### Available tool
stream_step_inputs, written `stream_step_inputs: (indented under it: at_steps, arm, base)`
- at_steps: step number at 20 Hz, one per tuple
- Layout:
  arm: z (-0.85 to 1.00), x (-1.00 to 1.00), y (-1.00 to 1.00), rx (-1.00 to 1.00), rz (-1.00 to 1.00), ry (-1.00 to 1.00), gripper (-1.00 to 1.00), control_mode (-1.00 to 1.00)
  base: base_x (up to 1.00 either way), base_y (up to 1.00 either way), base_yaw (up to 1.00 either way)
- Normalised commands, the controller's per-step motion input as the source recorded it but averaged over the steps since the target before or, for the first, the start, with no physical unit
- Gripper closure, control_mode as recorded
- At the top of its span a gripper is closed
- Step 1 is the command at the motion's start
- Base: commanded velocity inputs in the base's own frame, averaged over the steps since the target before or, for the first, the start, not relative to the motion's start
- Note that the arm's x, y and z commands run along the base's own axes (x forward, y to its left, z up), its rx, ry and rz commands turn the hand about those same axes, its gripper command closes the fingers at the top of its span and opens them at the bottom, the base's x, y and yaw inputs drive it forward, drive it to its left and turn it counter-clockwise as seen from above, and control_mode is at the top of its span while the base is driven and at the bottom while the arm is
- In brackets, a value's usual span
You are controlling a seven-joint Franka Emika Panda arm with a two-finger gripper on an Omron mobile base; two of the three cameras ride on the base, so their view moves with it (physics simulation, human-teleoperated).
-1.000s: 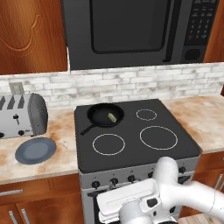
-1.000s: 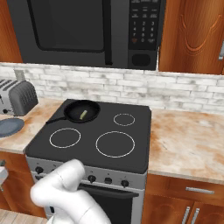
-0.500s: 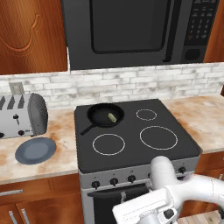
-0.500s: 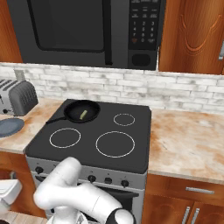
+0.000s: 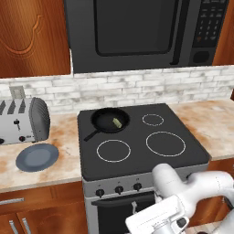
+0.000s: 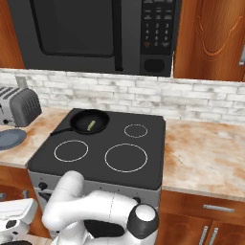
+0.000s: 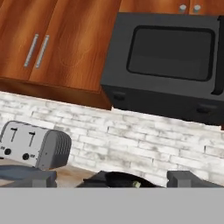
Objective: Pick up the butter stick and place it in the pan. Then turn on the burner for the pan.
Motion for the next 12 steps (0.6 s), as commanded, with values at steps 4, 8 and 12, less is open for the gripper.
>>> stream_step_inputs:
  at_steps: [4, 8, 12]
  arm:
    - [-0.33, 0.08, 0.0, 0.08, 0.0, -0.09, -1.0, -1.0]
    - [-0.29, 0.04, 0.0, 0.14, -0.03, -0.05, -1.0, -1.0]
    - [-0.04, 0.15, 0.08, 0.13, -0.08, -0.01, -1.0, -1.0]
  base:
    - [0.0, 0.0, 0.0]
    - [0.0, 0.0, 0.0]
    - [0.0, 0.0, 0.0]
